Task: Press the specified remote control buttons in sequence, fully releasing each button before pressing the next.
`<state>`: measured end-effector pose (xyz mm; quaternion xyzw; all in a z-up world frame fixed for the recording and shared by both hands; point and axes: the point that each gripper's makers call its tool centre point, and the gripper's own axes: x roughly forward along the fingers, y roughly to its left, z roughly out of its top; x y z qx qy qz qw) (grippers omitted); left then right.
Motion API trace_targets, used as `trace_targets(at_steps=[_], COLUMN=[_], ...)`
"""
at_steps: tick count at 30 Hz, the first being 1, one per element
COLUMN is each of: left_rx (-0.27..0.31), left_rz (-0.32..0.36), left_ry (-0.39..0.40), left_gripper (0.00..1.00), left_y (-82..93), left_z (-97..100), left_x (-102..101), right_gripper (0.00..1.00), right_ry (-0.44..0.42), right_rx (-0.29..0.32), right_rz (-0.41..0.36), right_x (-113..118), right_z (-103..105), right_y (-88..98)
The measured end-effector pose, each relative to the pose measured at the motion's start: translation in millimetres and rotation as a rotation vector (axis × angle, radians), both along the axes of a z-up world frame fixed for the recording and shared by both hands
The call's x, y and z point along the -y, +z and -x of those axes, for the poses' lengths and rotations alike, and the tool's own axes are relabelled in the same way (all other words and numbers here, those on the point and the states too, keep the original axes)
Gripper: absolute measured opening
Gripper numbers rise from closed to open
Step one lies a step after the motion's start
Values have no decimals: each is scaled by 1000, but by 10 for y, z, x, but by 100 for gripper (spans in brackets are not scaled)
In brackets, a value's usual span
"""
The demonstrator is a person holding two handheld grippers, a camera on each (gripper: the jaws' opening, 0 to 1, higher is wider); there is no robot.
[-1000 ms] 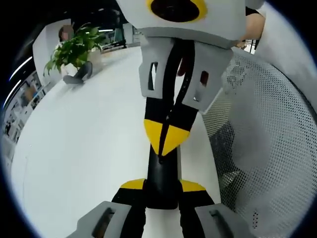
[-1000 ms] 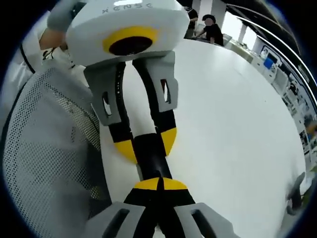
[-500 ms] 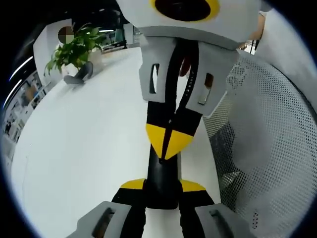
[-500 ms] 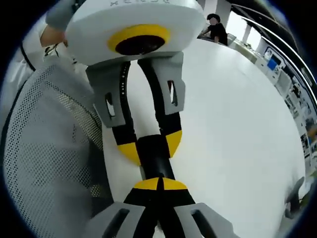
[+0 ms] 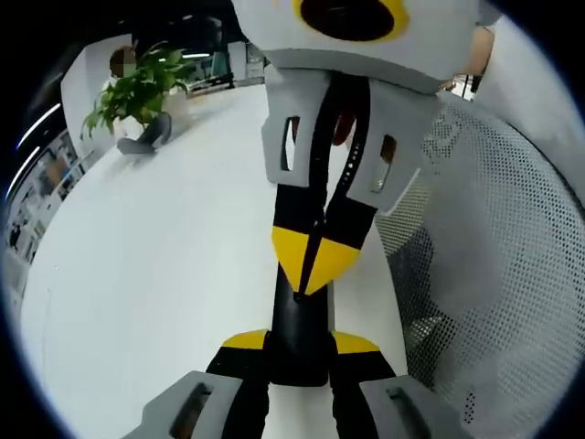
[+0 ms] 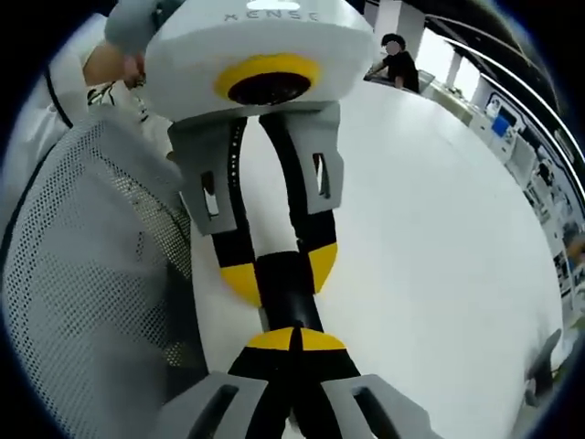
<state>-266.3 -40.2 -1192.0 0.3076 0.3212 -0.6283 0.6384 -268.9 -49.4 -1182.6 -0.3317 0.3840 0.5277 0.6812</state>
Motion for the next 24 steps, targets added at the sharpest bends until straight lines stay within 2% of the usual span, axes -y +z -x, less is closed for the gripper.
trace_targets(at_steps=[4, 11, 16, 20, 23, 24], left_rx=[0, 1, 6, 5, 5, -2], left_rz=[-4, -15, -60, -95, -91, -72], left_ry=[0, 1, -15, -15, -4, 24], left_gripper=[24, 24, 24, 24, 24, 24], left_y=[-2, -3, -9, -13, -11, -12], left_z=[-1, -4, -3, -1, 5, 3], left_x=[-1, 4, 14, 16, 0, -5], right_gripper=[0, 0, 0, 0, 0, 0], right_ry=[-19, 12, 9, 7, 60, 73], right_rx=[4, 35, 27, 37, 50, 48], right_rz=[-2, 0, -7, -49, -50, -43], right_x=[-16, -55, -86, -138, -169, -164], right_z=[-20, -42, -61, -56, -46, -42], right_y=[-1, -5, -5, 0, 1, -4])
